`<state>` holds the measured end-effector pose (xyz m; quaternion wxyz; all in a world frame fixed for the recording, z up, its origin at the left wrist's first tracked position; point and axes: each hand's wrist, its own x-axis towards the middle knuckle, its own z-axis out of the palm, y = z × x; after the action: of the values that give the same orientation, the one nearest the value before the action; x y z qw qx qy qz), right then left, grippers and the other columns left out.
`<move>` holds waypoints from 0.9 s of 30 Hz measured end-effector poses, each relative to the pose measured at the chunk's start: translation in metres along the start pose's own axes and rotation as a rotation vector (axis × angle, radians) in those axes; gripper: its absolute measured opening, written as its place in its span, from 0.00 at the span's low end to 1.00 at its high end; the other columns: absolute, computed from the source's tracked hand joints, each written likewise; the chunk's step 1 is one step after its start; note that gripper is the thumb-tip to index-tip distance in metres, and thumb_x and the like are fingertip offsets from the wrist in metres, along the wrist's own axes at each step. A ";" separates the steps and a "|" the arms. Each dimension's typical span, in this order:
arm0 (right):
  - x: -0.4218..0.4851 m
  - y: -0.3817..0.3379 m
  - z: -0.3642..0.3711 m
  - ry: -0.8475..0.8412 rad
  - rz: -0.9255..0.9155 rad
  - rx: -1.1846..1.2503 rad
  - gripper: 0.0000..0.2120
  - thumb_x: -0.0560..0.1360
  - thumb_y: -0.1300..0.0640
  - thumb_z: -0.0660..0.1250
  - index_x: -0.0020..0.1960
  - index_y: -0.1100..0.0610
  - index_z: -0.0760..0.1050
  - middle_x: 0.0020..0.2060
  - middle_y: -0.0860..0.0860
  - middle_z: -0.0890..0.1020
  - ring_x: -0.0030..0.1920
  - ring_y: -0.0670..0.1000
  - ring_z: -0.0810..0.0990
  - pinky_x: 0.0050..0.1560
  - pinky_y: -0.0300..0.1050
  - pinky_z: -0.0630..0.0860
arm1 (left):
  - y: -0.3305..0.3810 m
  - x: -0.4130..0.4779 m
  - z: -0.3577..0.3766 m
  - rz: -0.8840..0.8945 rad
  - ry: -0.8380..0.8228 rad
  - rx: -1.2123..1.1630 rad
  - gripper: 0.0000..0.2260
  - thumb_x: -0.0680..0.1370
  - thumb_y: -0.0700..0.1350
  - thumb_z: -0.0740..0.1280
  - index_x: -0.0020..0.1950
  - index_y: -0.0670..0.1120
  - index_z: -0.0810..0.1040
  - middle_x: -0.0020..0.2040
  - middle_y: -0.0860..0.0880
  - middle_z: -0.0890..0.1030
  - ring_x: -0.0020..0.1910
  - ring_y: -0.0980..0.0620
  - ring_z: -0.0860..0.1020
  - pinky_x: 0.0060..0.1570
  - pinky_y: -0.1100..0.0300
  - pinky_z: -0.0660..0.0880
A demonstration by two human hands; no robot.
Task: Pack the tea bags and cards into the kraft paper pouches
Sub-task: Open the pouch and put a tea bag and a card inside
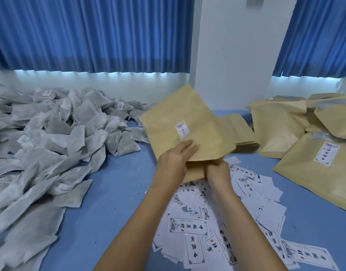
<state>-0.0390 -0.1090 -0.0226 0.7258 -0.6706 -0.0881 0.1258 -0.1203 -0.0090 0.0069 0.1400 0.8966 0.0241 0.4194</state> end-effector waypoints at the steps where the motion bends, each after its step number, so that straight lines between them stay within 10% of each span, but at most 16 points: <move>1: 0.001 0.001 -0.002 0.008 -0.031 -0.047 0.13 0.71 0.68 0.55 0.47 0.61 0.77 0.35 0.59 0.82 0.35 0.62 0.81 0.37 0.60 0.79 | 0.000 0.005 -0.005 -0.034 0.101 -0.021 0.27 0.60 0.23 0.61 0.54 0.40 0.84 0.57 0.43 0.82 0.47 0.41 0.82 0.43 0.50 0.80; 7: -0.001 -0.014 0.013 -0.132 -0.080 0.048 0.27 0.77 0.70 0.50 0.65 0.47 0.72 0.31 0.58 0.76 0.23 0.51 0.67 0.21 0.40 0.64 | -0.010 0.043 -0.042 -0.288 0.312 -0.184 0.26 0.60 0.21 0.58 0.48 0.39 0.85 0.55 0.45 0.83 0.52 0.50 0.80 0.53 0.76 0.68; 10: 0.002 -0.028 0.027 -0.117 -0.124 0.100 0.28 0.74 0.74 0.48 0.50 0.49 0.79 0.32 0.56 0.74 0.21 0.47 0.69 0.22 0.39 0.67 | -0.025 0.045 -0.058 -0.283 0.186 -0.235 0.27 0.63 0.21 0.57 0.51 0.41 0.84 0.59 0.46 0.81 0.56 0.53 0.77 0.54 0.80 0.65; 14: 0.011 -0.034 0.044 -0.008 -0.007 0.193 0.29 0.72 0.76 0.48 0.39 0.50 0.81 0.35 0.54 0.78 0.26 0.49 0.73 0.24 0.37 0.71 | -0.061 0.031 -0.087 -0.312 -0.197 -0.353 0.15 0.77 0.33 0.63 0.60 0.45 0.81 0.65 0.47 0.74 0.55 0.53 0.75 0.53 0.73 0.69; 16: 0.015 -0.030 0.048 0.048 0.042 0.192 0.27 0.73 0.76 0.48 0.44 0.52 0.79 0.35 0.54 0.79 0.28 0.52 0.73 0.24 0.36 0.73 | -0.097 0.017 -0.103 -0.403 -0.233 -0.027 0.13 0.80 0.48 0.62 0.64 0.50 0.77 0.68 0.50 0.71 0.63 0.51 0.72 0.63 0.60 0.68; 19: 0.017 -0.022 0.049 0.116 0.107 0.196 0.18 0.76 0.75 0.49 0.51 0.62 0.74 0.34 0.57 0.77 0.29 0.53 0.75 0.22 0.35 0.72 | -0.158 -0.019 -0.146 -1.069 -0.248 0.644 0.23 0.80 0.61 0.49 0.74 0.55 0.63 0.76 0.43 0.58 0.74 0.36 0.54 0.68 0.36 0.54; 21: 0.018 -0.019 0.051 0.142 0.128 0.223 0.16 0.76 0.75 0.49 0.52 0.64 0.73 0.34 0.58 0.76 0.29 0.52 0.74 0.21 0.34 0.71 | -0.179 -0.051 -0.166 -1.424 -0.238 0.599 0.27 0.78 0.65 0.48 0.75 0.57 0.57 0.77 0.37 0.51 0.72 0.28 0.45 0.63 0.26 0.49; 27: 0.016 -0.013 0.059 0.162 0.177 0.296 0.13 0.75 0.76 0.50 0.47 0.65 0.71 0.34 0.58 0.75 0.31 0.53 0.73 0.21 0.34 0.71 | -0.200 -0.075 -0.141 -1.298 -0.325 0.417 0.25 0.76 0.65 0.48 0.72 0.61 0.62 0.74 0.41 0.60 0.72 0.31 0.53 0.67 0.31 0.45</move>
<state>-0.0401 -0.0492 -0.0051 0.8073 -0.5696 0.0492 0.1462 -0.2607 0.2034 -0.0171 0.1892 0.7606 0.6132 0.0982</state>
